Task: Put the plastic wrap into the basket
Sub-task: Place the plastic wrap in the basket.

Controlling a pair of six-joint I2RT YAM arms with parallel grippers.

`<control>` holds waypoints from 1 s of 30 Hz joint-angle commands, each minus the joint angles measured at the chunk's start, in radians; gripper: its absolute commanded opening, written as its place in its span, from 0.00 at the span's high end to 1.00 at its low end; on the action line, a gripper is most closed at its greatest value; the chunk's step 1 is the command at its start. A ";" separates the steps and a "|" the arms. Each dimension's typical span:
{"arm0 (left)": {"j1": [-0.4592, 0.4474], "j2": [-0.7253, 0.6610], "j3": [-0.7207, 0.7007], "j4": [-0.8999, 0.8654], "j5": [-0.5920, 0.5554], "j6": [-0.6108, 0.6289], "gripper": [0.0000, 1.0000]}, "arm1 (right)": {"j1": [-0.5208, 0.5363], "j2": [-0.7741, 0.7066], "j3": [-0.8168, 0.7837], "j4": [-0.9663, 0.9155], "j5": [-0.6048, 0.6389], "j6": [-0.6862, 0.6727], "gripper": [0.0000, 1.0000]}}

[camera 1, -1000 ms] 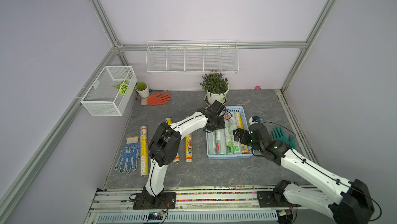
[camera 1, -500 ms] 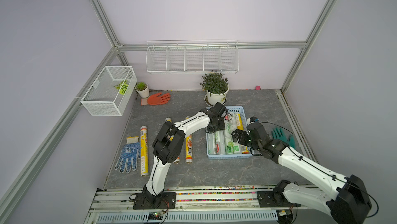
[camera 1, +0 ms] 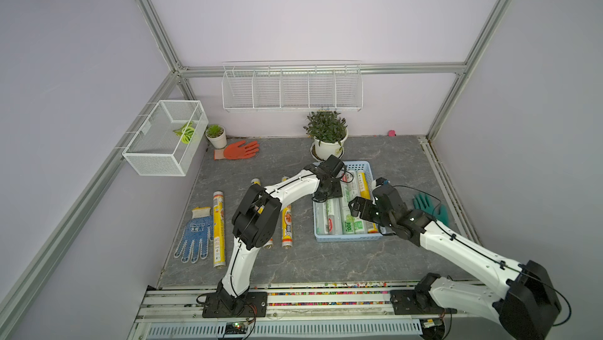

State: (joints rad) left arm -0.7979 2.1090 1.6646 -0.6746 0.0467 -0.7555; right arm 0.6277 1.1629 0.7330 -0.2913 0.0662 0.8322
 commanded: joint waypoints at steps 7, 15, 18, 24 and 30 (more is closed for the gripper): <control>-0.006 -0.007 0.026 -0.092 -0.041 0.012 0.40 | -0.003 0.075 0.040 0.039 -0.081 -0.021 0.03; -0.006 -0.085 0.001 -0.105 -0.060 0.020 0.38 | -0.004 0.054 0.052 0.025 -0.082 -0.029 0.03; -0.007 -0.158 -0.024 -0.103 -0.082 0.031 0.37 | -0.005 0.033 0.059 0.017 -0.074 -0.030 0.03; -0.005 -0.279 -0.070 -0.119 -0.151 0.029 0.36 | -0.002 -0.002 0.044 0.081 -0.113 -0.032 0.03; 0.000 -0.493 -0.259 -0.016 -0.319 0.023 0.39 | 0.043 0.001 0.058 0.172 -0.168 -0.054 0.02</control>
State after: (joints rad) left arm -0.8043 1.6897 1.4784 -0.7292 -0.1551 -0.7395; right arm 0.6422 1.1740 0.7662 -0.1886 -0.0654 0.8101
